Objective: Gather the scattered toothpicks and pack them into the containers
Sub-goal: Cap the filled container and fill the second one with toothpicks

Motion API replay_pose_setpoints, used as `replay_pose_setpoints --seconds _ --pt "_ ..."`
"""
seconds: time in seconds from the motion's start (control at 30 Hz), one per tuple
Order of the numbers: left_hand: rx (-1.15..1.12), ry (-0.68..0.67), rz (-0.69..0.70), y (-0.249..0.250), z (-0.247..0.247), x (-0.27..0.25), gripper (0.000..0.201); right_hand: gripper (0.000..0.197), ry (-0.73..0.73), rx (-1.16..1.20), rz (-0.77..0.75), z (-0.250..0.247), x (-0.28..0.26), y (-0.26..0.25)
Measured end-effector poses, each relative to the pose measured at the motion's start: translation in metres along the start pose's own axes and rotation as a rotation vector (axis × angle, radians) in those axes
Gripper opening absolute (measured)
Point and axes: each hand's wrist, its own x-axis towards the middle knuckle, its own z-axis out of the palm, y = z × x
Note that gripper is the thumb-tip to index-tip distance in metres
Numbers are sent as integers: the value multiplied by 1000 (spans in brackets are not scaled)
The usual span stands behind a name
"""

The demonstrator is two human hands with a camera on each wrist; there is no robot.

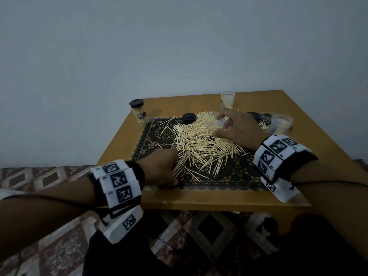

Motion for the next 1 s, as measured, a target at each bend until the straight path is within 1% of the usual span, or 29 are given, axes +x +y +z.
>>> replay_pose_setpoints --seconds 0.1,0.23,0.37,0.57,0.6,0.63,0.7,0.73,0.77,0.87,1.0 --pt "-6 54 22 4 -3 14 38 44 5 2 1 0 -1 0" --pt "15 160 117 9 -4 29 25 45 2 18 13 0 0 2" --pt "20 233 236 8 -4 41 19 45 4 25 17 0 0 2" --pt "134 353 428 -4 -12 52 16 44 4 22 15 0 0 2" --pt "135 331 464 -8 -15 50 17 45 3 18 14 0 0 3" --pt "135 267 502 -11 -18 46 22 45 0 17 11 0 0 3" --pt "158 89 554 -14 -18 37 34 46 -8 18 8 0 0 3" --pt "187 32 573 -13 -14 32 37 46 -10 18 8 0 -1 2" --pt "214 10 596 -11 -9 29 38 46 -10 16 7 0 -1 1" --pt "246 44 650 -5 0 32 32 46 -5 0 0 0 -2 1" --pt "244 130 711 5 -2 45 13 46 12 -16 0 -2 -2 1"
